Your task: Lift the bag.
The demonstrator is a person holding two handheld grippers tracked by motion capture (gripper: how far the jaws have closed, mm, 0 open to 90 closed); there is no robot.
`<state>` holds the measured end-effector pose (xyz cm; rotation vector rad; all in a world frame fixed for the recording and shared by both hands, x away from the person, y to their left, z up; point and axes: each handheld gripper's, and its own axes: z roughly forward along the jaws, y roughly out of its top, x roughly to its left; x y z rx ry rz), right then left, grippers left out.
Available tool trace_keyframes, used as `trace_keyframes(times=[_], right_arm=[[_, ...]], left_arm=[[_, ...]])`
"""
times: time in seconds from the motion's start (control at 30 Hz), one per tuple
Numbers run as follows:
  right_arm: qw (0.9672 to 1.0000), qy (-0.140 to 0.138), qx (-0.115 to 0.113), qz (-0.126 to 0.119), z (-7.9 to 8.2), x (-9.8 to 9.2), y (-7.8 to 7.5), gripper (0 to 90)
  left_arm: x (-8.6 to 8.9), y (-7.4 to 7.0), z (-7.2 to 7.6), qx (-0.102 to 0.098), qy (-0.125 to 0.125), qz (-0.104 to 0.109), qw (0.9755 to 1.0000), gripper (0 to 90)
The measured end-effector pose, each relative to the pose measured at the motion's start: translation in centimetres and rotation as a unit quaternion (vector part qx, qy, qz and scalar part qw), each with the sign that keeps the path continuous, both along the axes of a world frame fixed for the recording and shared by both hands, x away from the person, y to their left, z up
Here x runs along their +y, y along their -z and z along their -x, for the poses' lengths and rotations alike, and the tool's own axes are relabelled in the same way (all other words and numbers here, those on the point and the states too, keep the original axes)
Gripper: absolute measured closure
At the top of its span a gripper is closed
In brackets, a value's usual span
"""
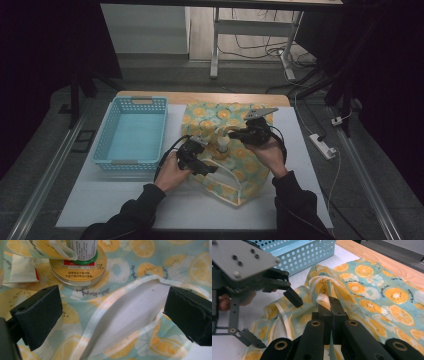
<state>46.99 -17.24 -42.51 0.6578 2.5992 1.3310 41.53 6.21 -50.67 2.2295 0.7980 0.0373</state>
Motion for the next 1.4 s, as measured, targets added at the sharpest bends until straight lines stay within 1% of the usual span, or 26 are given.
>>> trace_keyframes(times=[0.03, 0.3, 0.33, 0.4, 0.47, 0.5, 0.53, 0.57, 0.6, 0.63, 0.67, 0.7, 0.73, 0.83, 0.9, 0.93, 0.97, 1.0, 1.03, 1.2, 1.27, 1.4], right_arm=[[1.0000, 0.000, 0.000, 0.000, 0.0, 0.0, 0.0, 90.0], [1.0000, 0.001, 0.001, 0.001, 0.0, -0.1, 0.1, 89.9], [1.0000, 0.001, 0.001, 0.001, 0.0, -0.1, 0.1, 89.9], [1.0000, 0.001, 0.001, 0.001, 0.0, -0.1, 0.1, 89.9], [1.0000, 0.001, 0.001, 0.001, 0.0, -0.1, 0.1, 89.9], [1.0000, 0.001, 0.002, 0.001, 0.0, -0.1, 0.1, 89.9], [1.0000, 0.001, 0.002, 0.001, 0.0, -0.1, 0.1, 89.9], [1.0000, 0.001, 0.002, 0.001, 0.0, -0.1, 0.1, 90.0], [1.0000, 0.001, 0.001, 0.001, 0.0, -0.1, 0.1, 89.9], [1.0000, 0.001, 0.001, 0.001, 0.0, -0.1, 0.1, 89.9], [1.0000, 0.002, 0.001, 0.001, 0.0, -0.1, 0.1, 89.9], [1.0000, 0.002, 0.000, 0.001, 0.0, -0.1, 0.1, 89.9], [1.0000, 0.001, 0.000, 0.002, 0.0, -0.2, 0.1, 89.9], [1.0000, 0.002, 0.000, 0.001, 0.0, -0.2, 0.1, 89.9], [1.0000, 0.002, -0.001, 0.001, 0.0, -0.2, 0.0, 90.0], [1.0000, 0.001, 0.000, 0.001, 0.0, -0.2, 0.1, 89.9], [1.0000, 0.001, 0.000, 0.001, 0.0, -0.2, 0.1, 89.9], [1.0000, 0.002, -0.001, 0.001, 0.0, -0.2, 0.1, 89.9], [1.0000, 0.002, -0.001, 0.001, 0.0, -0.2, 0.1, 89.9], [1.0000, 0.002, -0.003, -0.002, 0.1, -0.2, -0.1, 90.0], [1.0000, 0.001, -0.005, -0.004, 0.3, -0.2, -0.3, 89.9], [0.9999, -0.003, -0.012, -0.009, 0.6, -0.1, -0.7, 90.0]], left_arm=[[-0.1, 0.1, -0.1, 0.001, 0.002, -0.001, 1.0000, 2.2], [-0.8, 1.9, -0.6, 0.007, 0.020, -0.035, 0.9992, 3.5], [-0.8, 2.1, -0.6, 0.007, 0.023, -0.040, 0.9989, 4.0], [-1.0, 2.5, -0.6, 0.005, 0.024, -0.056, 0.9981, 5.5], [-1.0, 2.5, -0.4, -0.014, 0.021, -0.072, 0.9970, 9.6], [-1.0, 2.4, -0.3, -0.018, 0.018, -0.077, 0.9967, 14.1], [-1.0, 2.3, -0.2, -0.017, 0.018, -0.078, 0.9966, 17.6], [-0.9, 2.3, -0.2, -0.018, 0.017, -0.080, 0.9965, 19.7], [-0.9, 2.2, -0.1, -0.021, 0.012, -0.086, 0.9960, 23.0], [-0.9, 2.1, 0.0, -0.029, 0.012, -0.096, 0.9949, 27.4], [-0.8, 2.1, 0.1, -0.033, 0.014, -0.096, 0.9947, 33.1], [-0.8, 2.1, 0.1, -0.033, 0.013, -0.096, 0.9948, 36.6], [-0.7, 2.0, 0.1, -0.033, 0.007, -0.096, 0.9948, 41.4], [-0.6, 1.8, 0.2, -0.027, 0.001, -0.094, 0.9952, 60.2], [-0.5, 1.8, 0.2, -0.019, -0.003, -0.087, 0.9960, 73.2], [-0.4, 1.8, 0.2, -0.018, -0.006, -0.089, 0.9958, 81.3], [-0.3, 1.8, 0.1, -0.011, -0.012, -0.084, 0.9964, 86.0], [-0.3, 1.7, 0.1, -0.007, -0.015, -0.080, 0.9966, 88.3], [-0.2, 1.7, 0.1, -0.006, -0.018, -0.076, 0.9969, 88.8], [0.0, 0.8, 0.2, -0.003, -0.024, -0.060, 0.9979, 89.2], [0.1, 0.3, 0.3, -0.006, -0.024, -0.057, 0.9981, 89.2], [-0.2, -0.4, 0.7, -0.003, -0.032, -0.063, 0.9975, 89.3]])
